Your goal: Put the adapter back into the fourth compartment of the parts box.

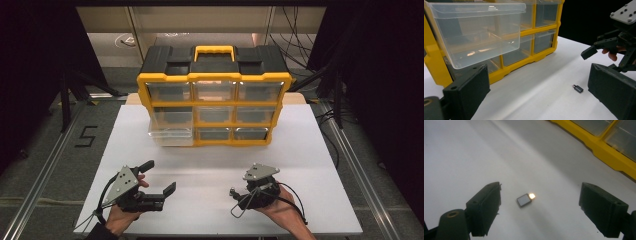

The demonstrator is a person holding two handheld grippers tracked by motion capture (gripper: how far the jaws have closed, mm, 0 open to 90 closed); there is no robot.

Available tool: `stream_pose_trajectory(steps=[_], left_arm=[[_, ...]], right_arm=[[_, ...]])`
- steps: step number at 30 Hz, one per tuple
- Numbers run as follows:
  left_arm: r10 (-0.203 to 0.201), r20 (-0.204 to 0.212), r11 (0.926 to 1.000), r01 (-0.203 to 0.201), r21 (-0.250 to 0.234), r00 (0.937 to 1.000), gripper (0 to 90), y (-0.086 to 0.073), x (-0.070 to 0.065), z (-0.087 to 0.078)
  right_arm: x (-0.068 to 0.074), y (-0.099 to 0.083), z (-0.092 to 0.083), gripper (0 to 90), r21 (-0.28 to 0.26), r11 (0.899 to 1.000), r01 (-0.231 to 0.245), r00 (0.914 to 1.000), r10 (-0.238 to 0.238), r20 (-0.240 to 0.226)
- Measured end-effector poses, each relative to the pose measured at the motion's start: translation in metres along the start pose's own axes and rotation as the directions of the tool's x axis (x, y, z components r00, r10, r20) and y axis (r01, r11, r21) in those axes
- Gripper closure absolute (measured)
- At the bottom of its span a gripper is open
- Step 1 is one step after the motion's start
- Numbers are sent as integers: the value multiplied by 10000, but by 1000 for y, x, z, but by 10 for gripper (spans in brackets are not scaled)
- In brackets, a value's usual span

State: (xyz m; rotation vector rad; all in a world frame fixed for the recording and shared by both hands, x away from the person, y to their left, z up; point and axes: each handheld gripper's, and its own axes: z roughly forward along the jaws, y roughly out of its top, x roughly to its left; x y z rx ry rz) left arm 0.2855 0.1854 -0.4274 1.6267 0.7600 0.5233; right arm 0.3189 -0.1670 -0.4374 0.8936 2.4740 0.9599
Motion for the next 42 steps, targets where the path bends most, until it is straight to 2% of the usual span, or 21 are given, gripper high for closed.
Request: stream_pose_trajectory(steps=[4, 12, 19, 22, 26, 36, 40, 42], left_arm=[[19, 0, 10000, -19, 3, 10000, 33, 0, 0, 0], [71, -11, 10000, -71, -13, 10000, 33, 0, 0, 0], [109, -6, 9999, -109, 13, 9999, 33, 0, 0, 0], [109, -8, 9999, -109, 2, 9999, 34, 0, 0, 0], [125, -10, 9999, -125, -9, 9999, 34, 0, 0, -1], [172, 33, 9999, -172, 2, 9998, 36, 0, -1, 0], [192, 37, 9998, -193, 21, 9998, 39, 0, -1, 0], [193, 38, 9998, -193, 21, 9998, 39, 0, -1, 0]], right_arm=[[0, 3, 8, 191, 378, 9993, 35, 10000, -34, -37], [-2, 9, 23, 204, 709, 9973, -209, 9997, 217, -94], [-1, 13, 35, 212, 1191, 9929, -55, 9995, 90, -288], [0, 13, 39, 228, 1435, 9894, 208, 9994, -166, -299], [0, 14, 43, 249, 1614, 9865, 284, 9994, -245, -262], [-4, 14, 50, 281, 2068, 9781, 251, 9988, -160, -454], [-4, 15, 54, 298, 2154, 9765, 53, 9989, 48, -462], [-4, 15, 55, 305, 2275, 9737, 158, 9990, -60, -439]])
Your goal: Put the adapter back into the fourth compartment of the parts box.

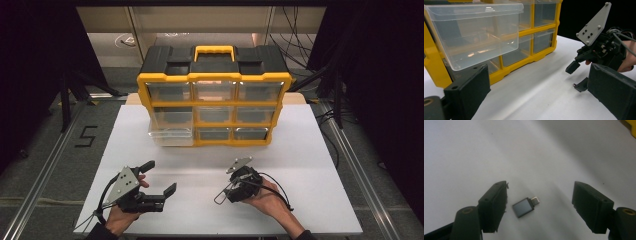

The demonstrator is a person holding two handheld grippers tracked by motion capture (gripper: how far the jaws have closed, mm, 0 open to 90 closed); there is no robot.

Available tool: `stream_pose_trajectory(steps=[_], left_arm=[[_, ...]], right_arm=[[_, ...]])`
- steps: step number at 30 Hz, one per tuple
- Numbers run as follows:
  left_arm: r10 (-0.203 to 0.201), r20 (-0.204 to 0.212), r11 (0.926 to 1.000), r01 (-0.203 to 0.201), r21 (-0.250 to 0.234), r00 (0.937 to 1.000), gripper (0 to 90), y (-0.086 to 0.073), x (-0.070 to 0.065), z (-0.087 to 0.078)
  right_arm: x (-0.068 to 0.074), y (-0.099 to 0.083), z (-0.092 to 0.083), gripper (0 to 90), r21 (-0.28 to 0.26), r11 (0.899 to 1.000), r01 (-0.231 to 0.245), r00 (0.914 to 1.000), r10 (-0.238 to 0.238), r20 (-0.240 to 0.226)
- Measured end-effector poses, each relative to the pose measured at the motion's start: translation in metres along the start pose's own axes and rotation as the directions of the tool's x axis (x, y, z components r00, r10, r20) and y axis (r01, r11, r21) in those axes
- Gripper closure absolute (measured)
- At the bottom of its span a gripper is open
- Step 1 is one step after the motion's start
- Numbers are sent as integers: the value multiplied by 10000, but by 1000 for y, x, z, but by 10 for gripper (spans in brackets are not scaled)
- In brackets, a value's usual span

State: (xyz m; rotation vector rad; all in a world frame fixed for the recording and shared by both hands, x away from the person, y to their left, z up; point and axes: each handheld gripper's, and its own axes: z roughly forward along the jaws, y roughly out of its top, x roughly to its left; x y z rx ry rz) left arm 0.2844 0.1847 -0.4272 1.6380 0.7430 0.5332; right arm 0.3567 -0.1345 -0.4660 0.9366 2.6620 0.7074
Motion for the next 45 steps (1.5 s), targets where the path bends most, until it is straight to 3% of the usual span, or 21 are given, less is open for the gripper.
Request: stream_pose_trajectory(steps=[13, 20, 22, 33, 40, 45], left_arm=[[7, 2, 10000, -7, -19, 10000, 43, 0, 0, 0], [29, -2, 10000, -29, -22, 10000, 45, 1, 0, -1], [67, -6, 10000, -67, -37, 10000, 46, 1, 0, -1], [149, -44, 9999, -149, -44, 9999, 50, 1, -1, -1], [149, -52, 9999, -149, -59, 9999, 50, 1, -1, -1], [151, -48, 9999, -152, -74, 9999, 50, 1, -1, -1]], right_arm=[[-5, -3, 4, 355, 484, 9988, -32, 9999, 25, 137], [-9, -4, 1, 510, 562, 9984, -115, 9998, 122, -135], [-9, -5, 0, 589, 654, 9978, -138, 9988, 167, -455], [-9, -5, -2, 755, 779, 9969, 76, 9968, -14, -793], [-9, -4, -3, 763, 781, 9968, 182, 9961, -114, -877], [-10, -3, -9, 763, 329, 9991, 260, 9968, -234, -769]])
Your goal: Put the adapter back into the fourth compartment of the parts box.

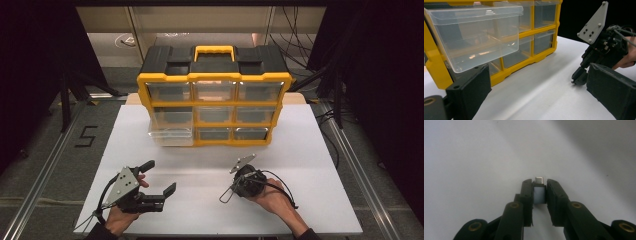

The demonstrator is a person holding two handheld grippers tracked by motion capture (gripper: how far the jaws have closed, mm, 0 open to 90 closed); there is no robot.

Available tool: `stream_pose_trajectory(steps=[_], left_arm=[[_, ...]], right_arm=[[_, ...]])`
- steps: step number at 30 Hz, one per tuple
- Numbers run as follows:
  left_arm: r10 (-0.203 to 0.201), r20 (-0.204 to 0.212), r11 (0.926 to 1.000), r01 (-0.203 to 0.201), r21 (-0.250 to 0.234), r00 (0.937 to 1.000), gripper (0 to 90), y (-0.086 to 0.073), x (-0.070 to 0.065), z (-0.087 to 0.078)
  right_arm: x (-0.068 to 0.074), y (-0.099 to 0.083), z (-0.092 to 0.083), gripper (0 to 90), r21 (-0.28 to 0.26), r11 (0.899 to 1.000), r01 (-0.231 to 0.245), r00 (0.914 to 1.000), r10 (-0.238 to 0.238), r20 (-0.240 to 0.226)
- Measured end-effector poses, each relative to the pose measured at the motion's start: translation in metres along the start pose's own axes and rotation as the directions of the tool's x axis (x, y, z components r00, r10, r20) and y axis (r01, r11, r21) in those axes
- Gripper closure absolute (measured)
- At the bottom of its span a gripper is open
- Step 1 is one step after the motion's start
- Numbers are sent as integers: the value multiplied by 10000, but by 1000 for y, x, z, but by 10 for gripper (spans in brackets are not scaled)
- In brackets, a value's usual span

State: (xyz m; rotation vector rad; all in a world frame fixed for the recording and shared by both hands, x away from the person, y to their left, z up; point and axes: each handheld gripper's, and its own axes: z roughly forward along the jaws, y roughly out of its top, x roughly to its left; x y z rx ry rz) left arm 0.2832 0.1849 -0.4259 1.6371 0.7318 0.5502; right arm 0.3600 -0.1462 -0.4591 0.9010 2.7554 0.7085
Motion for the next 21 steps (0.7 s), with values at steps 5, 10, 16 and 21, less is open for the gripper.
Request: stream_pose_trajectory(steps=[5, 10, 16, 21], left_arm=[[16, 3, 10000, -16, 11, 10000, 51, 0, 0, 0], [10, -3, 10000, -10, 9, 10000, 51, 0, 0, 0], [18, 27, 10000, -18, 8, 10000, 51, 0, 0, 0], [0, 30, 10000, 0, 11, 10000, 51, 0, 0, 0]], right_arm=[[-3, -1, -5, 763, -352, 9993, -146, 9997, 152, 174], [-4, 0, -10, 763, -653, 9976, -224, 9993, 244, 287], [-5, 1, -17, 763, -1203, 9926, -189, 9988, 242, 429], [-4, 2, -22, 763, -1534, 9881, -154, 9986, 230, 481]])
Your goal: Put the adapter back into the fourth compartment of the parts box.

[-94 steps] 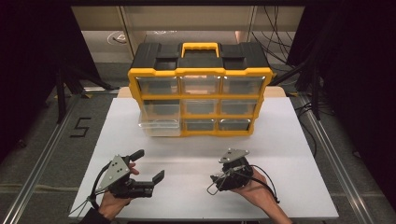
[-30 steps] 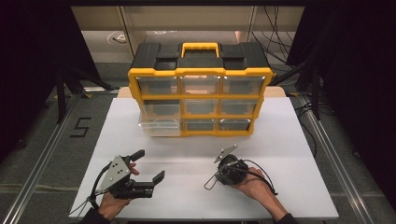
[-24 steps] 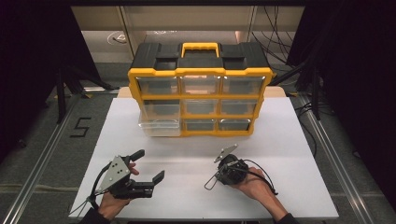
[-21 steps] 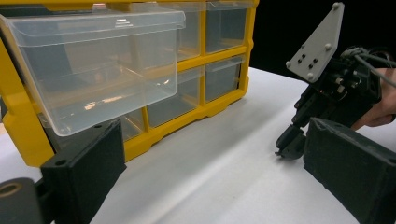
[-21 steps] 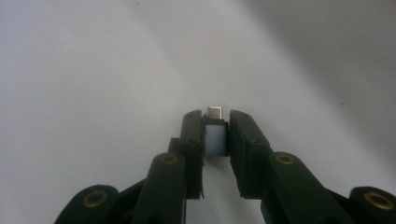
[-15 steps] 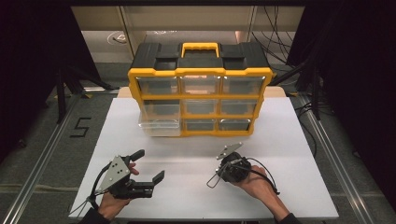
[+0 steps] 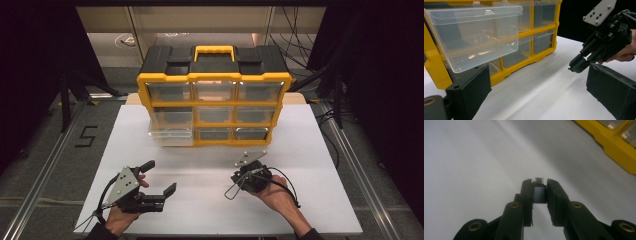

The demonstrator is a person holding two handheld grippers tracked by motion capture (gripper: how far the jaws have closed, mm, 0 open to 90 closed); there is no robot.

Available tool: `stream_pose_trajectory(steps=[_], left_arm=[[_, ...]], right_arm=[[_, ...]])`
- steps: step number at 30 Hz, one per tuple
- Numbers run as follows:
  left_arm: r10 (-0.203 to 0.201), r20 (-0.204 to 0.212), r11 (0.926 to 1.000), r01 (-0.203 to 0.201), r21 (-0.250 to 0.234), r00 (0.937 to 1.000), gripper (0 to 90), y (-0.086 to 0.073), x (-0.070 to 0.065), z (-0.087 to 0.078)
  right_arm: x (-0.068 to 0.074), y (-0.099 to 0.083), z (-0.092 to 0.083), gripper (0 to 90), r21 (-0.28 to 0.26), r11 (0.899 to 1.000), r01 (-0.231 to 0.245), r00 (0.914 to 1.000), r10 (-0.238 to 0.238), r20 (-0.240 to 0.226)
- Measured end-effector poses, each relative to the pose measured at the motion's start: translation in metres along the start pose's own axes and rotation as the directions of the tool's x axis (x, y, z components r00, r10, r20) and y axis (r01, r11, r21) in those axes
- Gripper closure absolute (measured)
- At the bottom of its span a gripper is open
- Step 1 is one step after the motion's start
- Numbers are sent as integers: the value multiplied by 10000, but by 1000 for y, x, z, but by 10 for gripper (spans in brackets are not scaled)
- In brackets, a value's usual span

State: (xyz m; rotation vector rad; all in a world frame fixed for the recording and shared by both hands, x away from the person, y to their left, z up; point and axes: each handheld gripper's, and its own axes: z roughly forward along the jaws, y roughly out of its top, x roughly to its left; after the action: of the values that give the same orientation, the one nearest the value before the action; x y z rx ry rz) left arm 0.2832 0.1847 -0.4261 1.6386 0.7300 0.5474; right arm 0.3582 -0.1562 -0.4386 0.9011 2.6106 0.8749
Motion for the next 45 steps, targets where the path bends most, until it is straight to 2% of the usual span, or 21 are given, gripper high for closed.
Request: stream_pose_trajectory(steps=[11, 19, 27, 38, 45], left_arm=[[-99, 27, 9999, 99, -14, 9999, 51, 0, 1, 0], [-209, 32, 9998, 210, -59, 9998, 50, 0, 2, 0], [-247, 37, 9997, 247, -79, 9997, 50, 0, 2, 0], [-286, 50, 9995, 287, -111, 9996, 49, 0, 2, 0], [-258, 37, 9996, 258, -127, 9997, 49, 0, 2, 0]], right_arm=[[-1, 7, -14, 763, -946, 9955, -2, 9999, 13, 112], [-1, 14, -27, 763, -1574, 9875, 60, 9998, -32, 176], [-2, 20, -34, 763, -1901, 9817, 99, 9997, -58, 224], [-9, 35, -51, 763, -2574, 9662, 149, 9992, -50, 391], [-9, 41, -54, 763, -2703, 9626, 198, 9991, -87, 420]])
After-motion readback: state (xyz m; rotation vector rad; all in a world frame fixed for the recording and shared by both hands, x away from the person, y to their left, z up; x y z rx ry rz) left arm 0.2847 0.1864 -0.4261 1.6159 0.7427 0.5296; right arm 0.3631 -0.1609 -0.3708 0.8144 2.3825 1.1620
